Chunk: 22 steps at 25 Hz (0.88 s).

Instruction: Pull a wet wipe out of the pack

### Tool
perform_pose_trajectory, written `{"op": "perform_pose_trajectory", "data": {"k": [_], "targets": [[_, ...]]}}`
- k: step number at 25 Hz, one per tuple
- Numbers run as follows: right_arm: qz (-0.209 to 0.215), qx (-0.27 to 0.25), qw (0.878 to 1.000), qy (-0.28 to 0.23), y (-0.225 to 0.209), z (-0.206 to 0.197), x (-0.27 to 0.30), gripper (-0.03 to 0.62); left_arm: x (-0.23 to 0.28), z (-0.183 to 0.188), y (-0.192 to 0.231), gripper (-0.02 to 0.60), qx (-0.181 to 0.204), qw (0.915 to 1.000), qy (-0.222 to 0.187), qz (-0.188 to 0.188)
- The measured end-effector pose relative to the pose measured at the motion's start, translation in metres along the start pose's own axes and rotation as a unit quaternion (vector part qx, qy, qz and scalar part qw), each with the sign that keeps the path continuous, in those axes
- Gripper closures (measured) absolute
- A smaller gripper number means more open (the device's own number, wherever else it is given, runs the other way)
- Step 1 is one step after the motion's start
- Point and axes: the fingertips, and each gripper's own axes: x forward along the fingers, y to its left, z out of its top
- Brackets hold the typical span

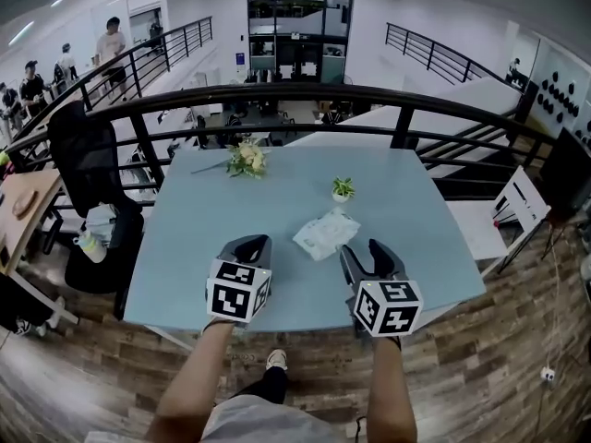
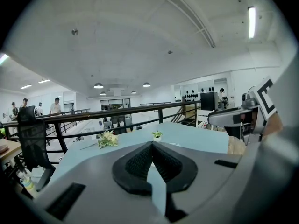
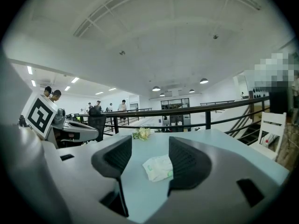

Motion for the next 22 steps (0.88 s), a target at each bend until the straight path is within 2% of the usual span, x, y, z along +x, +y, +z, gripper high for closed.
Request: {"op": "perform_pose_trajectory", "data": {"k": [15, 22], "targets": [[-0.008, -0.002, 1.0, 0.03, -0.027, 0.012, 0.099, 0.363, 0.093, 0.017, 0.058, 0.589, -0.011, 0.9997, 0.02, -0.01], [-0.014, -0.002, 0.999, 0.037, -0.037, 0.022, 0.139, 0.364, 0.135, 0.029, 0.074, 0.589, 0.002, 0.9992, 0.025, -0.03]]}}
